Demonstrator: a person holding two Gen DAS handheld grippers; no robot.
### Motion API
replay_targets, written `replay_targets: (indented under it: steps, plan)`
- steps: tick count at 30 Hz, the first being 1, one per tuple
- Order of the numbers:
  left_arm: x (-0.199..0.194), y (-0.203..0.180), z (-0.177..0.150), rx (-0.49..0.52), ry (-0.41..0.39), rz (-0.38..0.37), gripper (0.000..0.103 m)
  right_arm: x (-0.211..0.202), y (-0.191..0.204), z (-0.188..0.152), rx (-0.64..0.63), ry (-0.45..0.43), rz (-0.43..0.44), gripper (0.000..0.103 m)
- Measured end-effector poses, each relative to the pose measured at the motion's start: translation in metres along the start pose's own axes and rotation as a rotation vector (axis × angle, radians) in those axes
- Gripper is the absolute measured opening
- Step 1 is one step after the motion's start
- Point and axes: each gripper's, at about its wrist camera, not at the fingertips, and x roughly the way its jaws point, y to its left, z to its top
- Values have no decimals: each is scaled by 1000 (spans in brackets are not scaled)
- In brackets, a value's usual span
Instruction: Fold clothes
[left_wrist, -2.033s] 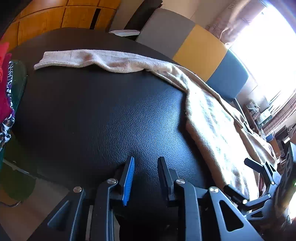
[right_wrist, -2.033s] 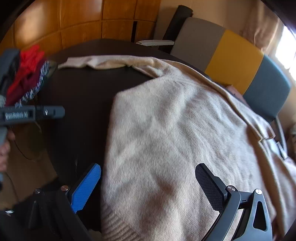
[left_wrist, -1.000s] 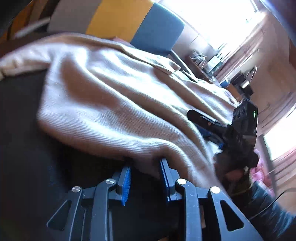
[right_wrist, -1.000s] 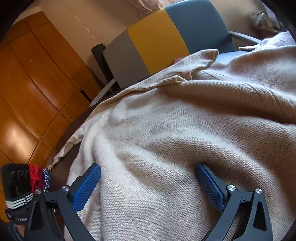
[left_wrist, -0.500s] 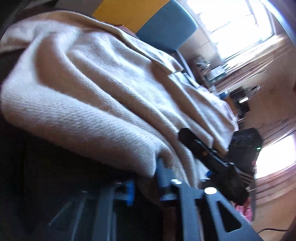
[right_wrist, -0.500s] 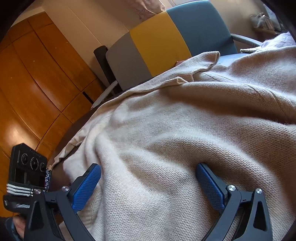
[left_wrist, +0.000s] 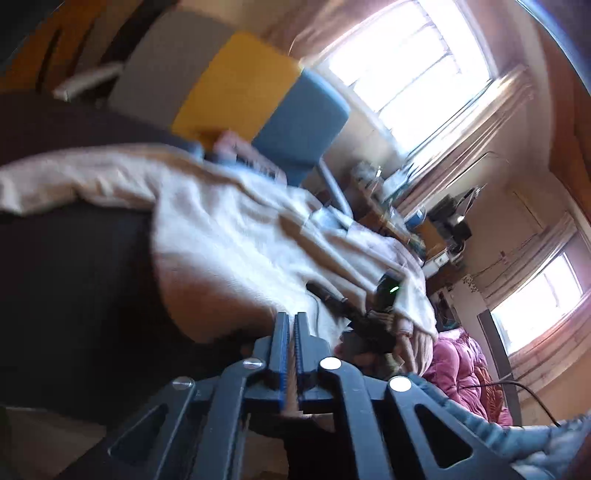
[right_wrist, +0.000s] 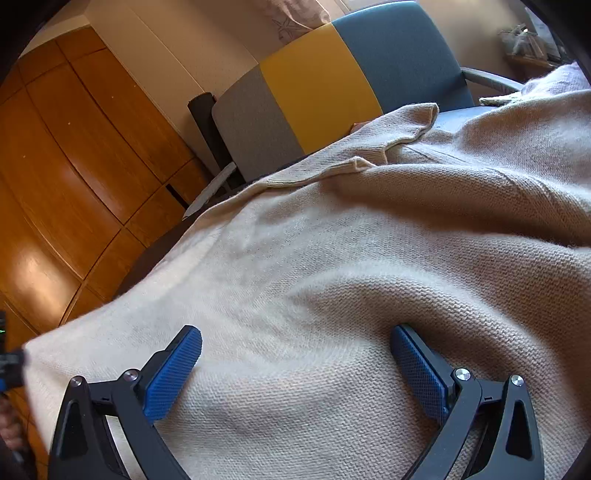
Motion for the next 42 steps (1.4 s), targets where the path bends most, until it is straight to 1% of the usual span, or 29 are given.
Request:
replay_targets:
  steps: [2, 3, 4, 5, 6, 7, 9, 10, 11, 13, 15, 17, 18, 20, 23, 25, 27, 28, 29, 30, 31, 32, 36, 38, 39, 41, 42]
  plan:
    - [-38, 0, 5, -6, -84, -83, 1, 0, 0, 1, -2, 1, -3, 103]
    - [-55, 2, 8, -15, -130, -112, 3, 0, 0, 1, -3, 1, -4, 103]
    - [-67, 8, 11, -21, -178, -73, 4, 0, 1, 1, -4, 2, -6, 103]
    - [-71, 17, 12, -27, -198, 13, 6, 0, 1, 1, -5, 2, -8, 103]
    - [-72, 27, 13, -36, -210, 97, 10, 0, 2, 1, -9, 3, -12, 103]
    - [-65, 39, 10, -52, -195, 174, 14, 0, 2, 1, -10, 3, -14, 103]
    - [-50, 63, 5, -87, -158, 315, 19, 1, 2, 1, -13, 4, -19, 103]
    - [-39, 78, -2, -122, -118, 335, 22, 1, 2, 1, -14, 4, -20, 103]
    - [-28, 91, -9, -156, -78, 344, 24, 1, 2, 1, -14, 4, -20, 103]
    - [-7, 107, -25, -205, -9, 274, 32, 1, 3, 1, -15, 4, -22, 103]
    - [13, 114, -38, -215, 46, 235, 35, 1, 3, 1, -17, 5, -24, 103]
    - [32, 114, -44, -217, 73, 228, 37, 1, 2, 1, -18, 6, -25, 103]
    - [38, 115, -47, -220, 83, 212, 42, 1, 2, 1, -18, 6, -25, 103]
    - [52, 118, -49, -237, 104, 182, 46, 2, 3, 0, -19, 6, -27, 103]
    - [71, 119, -51, -254, 124, 187, 47, 2, 3, 0, -22, 8, -31, 103]
    - [82, 110, -48, -201, 103, 212, 48, 3, 4, -1, -25, 8, -35, 103]
    - [91, 100, -45, -151, 98, 259, 48, 3, 4, 0, -25, 8, -36, 103]
    - [95, 95, -44, -127, 95, 290, 45, 3, 4, 0, -25, 9, -36, 103]
    - [98, 92, -43, -100, 101, 330, 37, 3, 4, 0, -26, 9, -37, 103]
    - [102, 90, -41, -83, 122, 356, 2, 3, 4, -1, -27, 9, -38, 103]
    - [104, 88, -39, -74, 140, 371, 3, 2, 4, -1, -26, 9, -38, 103]
    - [102, 87, -37, -92, 141, 342, 3, 2, 5, -1, -27, 9, -38, 103]
    - [51, 62, -12, -98, 51, 185, 2, 2, 5, -1, -25, 8, -35, 103]
    - [11, 42, 6, -85, -20, 86, 2, 2, 4, -1, -23, 7, -32, 103]
    - [-7, 33, 14, -76, -49, 49, 2, 2, 4, -1, -22, 6, -30, 103]
    - [-25, 23, 24, -50, -63, 54, 2, 2, 4, -1, -20, 4, -28, 103]
    - [-33, 18, 29, -36, -64, 69, 2, 1, 4, -1, -20, 3, -28, 103]
